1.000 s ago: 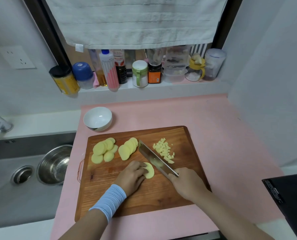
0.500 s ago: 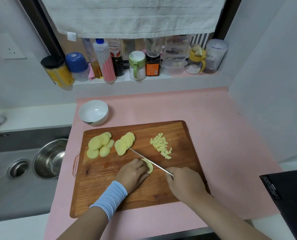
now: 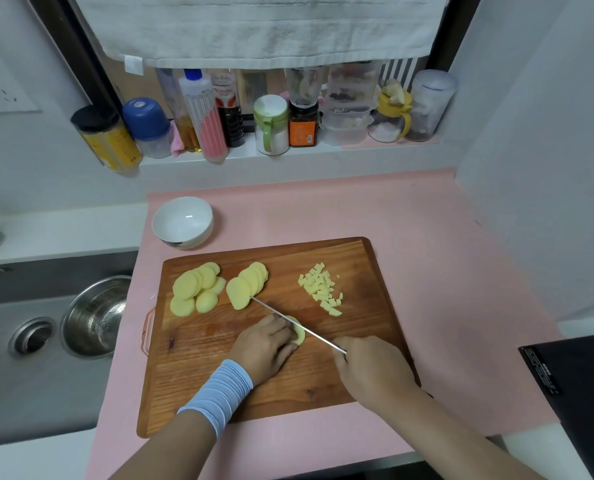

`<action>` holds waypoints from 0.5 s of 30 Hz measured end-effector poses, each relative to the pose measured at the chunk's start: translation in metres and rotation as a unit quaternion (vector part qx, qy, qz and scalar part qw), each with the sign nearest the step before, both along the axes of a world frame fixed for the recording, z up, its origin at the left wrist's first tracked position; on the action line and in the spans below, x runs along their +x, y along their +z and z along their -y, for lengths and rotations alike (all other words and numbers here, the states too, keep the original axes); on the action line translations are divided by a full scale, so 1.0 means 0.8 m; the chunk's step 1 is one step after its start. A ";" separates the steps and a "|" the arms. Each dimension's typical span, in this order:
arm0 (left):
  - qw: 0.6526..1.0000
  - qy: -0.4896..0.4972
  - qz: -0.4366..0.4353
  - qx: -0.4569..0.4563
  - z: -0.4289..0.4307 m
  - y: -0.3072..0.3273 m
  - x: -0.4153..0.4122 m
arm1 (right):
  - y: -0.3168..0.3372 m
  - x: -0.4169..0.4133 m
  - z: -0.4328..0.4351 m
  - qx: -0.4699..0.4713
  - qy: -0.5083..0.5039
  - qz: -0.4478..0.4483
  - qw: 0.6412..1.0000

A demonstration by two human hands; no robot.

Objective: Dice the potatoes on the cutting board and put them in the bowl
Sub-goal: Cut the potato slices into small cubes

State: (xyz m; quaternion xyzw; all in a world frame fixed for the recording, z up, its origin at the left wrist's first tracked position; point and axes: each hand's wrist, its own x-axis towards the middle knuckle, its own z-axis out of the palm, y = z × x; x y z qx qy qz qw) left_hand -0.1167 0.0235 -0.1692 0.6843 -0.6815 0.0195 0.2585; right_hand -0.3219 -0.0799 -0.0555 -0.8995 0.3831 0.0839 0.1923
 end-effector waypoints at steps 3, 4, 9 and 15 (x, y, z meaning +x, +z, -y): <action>1.000 0.005 -0.013 0.006 -0.002 -0.005 -0.001 | 0.000 0.002 0.001 0.004 0.004 0.000 1.000; 1.000 0.007 -0.018 0.007 -0.002 -0.006 -0.001 | -0.002 0.002 0.003 0.014 -0.001 -0.001 1.000; 0.999 0.015 -0.035 0.008 -0.004 -0.012 -0.003 | -0.015 0.011 0.015 0.072 -0.030 -0.015 0.997; 1.000 0.012 -0.013 -0.010 -0.006 -0.017 -0.009 | -0.022 0.018 0.020 0.092 -0.035 -0.013 0.995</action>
